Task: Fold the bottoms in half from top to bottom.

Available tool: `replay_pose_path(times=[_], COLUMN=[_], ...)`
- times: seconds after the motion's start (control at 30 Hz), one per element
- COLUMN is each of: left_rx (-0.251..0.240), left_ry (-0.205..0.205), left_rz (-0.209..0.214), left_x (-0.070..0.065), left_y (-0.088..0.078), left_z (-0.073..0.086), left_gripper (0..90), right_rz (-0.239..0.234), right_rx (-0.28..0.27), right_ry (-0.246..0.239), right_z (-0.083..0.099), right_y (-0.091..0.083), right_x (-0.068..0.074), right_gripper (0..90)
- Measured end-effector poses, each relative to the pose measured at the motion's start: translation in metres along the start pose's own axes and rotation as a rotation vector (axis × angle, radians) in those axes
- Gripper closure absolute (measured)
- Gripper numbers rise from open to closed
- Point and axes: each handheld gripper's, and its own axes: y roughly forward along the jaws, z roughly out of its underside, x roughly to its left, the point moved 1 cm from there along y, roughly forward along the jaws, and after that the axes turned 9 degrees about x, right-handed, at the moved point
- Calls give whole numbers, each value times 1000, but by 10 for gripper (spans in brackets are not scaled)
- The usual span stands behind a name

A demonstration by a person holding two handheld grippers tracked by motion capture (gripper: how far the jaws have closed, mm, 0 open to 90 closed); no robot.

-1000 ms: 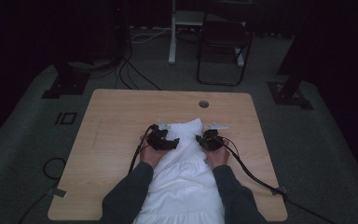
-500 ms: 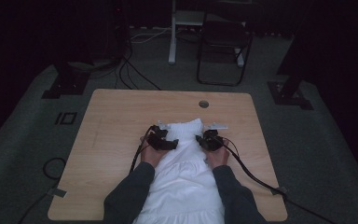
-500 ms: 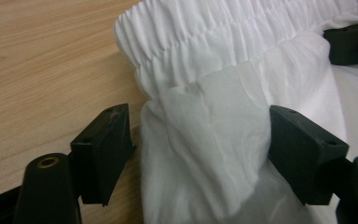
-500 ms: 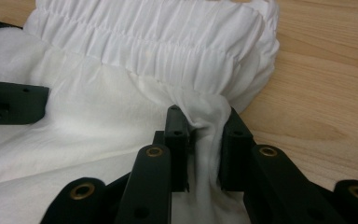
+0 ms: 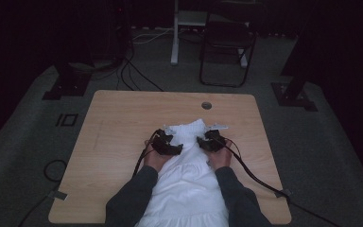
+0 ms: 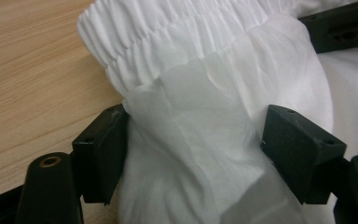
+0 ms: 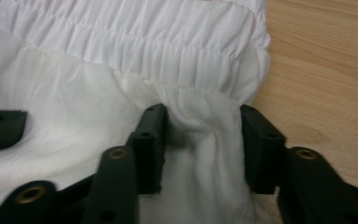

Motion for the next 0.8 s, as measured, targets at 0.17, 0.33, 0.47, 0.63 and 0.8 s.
replay_pose_path(times=[0.17,0.33,0.47,0.63,0.8], left_rx=[19,38,32,-47,-157], left_ry=[-12,-47,-69,-55,-6], left_rz=[4,70,85,41,0], left_x=[-3,0,11,23,38], left_y=[-3,-4,-8,-35,-78], left_z=[-3,-6,-12,-37,-69], left_gripper=[431,705,808,818,817], right_rz=[-2,-98,-184,-178,-178], right_rx=[-4,36,52,2,-108], right_ry=[-8,16,47,-3,-35], right_z=[1,-4,-10,-39,-80], right_y=[0,-1,1,-14,-46], right_x=[1,-4,-14,-14,-10], right_gripper=[578,820,833,835,834])
